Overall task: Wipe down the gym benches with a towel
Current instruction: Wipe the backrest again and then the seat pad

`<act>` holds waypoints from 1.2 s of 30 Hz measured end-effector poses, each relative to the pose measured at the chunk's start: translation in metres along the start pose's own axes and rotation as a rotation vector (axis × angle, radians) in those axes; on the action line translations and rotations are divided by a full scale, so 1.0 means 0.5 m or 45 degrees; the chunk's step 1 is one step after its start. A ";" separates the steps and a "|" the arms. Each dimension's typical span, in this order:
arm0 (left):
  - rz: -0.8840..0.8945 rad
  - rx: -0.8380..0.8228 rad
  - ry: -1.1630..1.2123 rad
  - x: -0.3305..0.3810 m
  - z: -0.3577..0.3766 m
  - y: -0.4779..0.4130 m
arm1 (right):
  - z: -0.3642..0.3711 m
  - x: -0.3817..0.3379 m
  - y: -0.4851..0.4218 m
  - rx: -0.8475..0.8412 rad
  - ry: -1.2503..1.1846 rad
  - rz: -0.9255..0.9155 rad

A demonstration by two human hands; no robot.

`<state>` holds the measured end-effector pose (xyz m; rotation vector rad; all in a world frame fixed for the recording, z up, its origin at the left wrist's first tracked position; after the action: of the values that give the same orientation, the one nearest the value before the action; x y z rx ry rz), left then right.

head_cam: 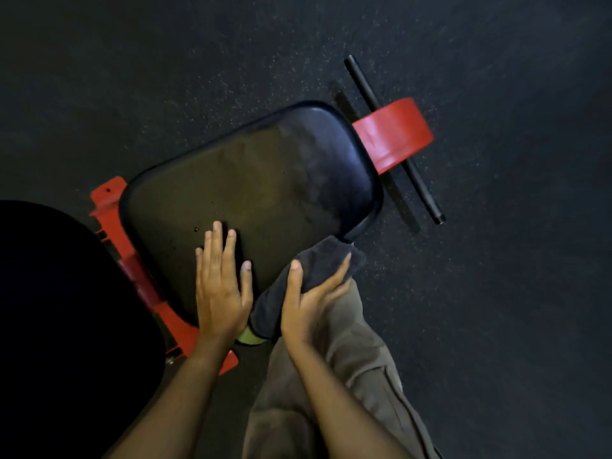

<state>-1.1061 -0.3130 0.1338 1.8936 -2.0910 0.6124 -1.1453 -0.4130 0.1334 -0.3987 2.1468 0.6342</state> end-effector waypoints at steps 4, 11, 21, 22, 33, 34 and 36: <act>0.011 -0.035 0.008 -0.020 -0.013 0.018 | -0.020 0.005 -0.068 -0.003 -0.033 -0.157; 0.000 -0.070 -0.015 -0.015 -0.010 0.017 | -0.043 -0.010 -0.088 -0.053 0.415 -0.514; -0.006 -0.088 -0.033 -0.016 -0.016 0.017 | 0.109 -0.186 -0.145 -0.442 1.107 -1.186; -0.001 -0.092 -0.032 -0.014 -0.015 0.015 | 0.133 -0.209 -0.161 -0.459 1.126 -1.149; -0.039 -0.101 -0.040 -0.008 -0.019 0.011 | -0.050 -0.111 -0.233 -0.576 1.239 -1.571; -0.039 -0.100 -0.049 -0.005 -0.018 0.012 | -0.026 -0.134 -0.241 -0.496 1.207 -1.420; -0.038 -0.103 -0.055 -0.005 -0.018 0.012 | 0.036 -0.185 -0.238 -0.431 1.177 -1.137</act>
<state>-1.1129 -0.3063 0.1399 1.9056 -2.0771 0.4776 -1.0208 -0.4948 0.1625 -2.0022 2.2902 0.2788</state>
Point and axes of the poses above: each hand's wrist, its own y-axis away from the middle knuckle, its own z-axis out of the palm, x = y × z, the point moved 1 cm from there along -y, towards the middle knuckle, and after that the axes turned 8 degrees about x, right-handed, at the moved point
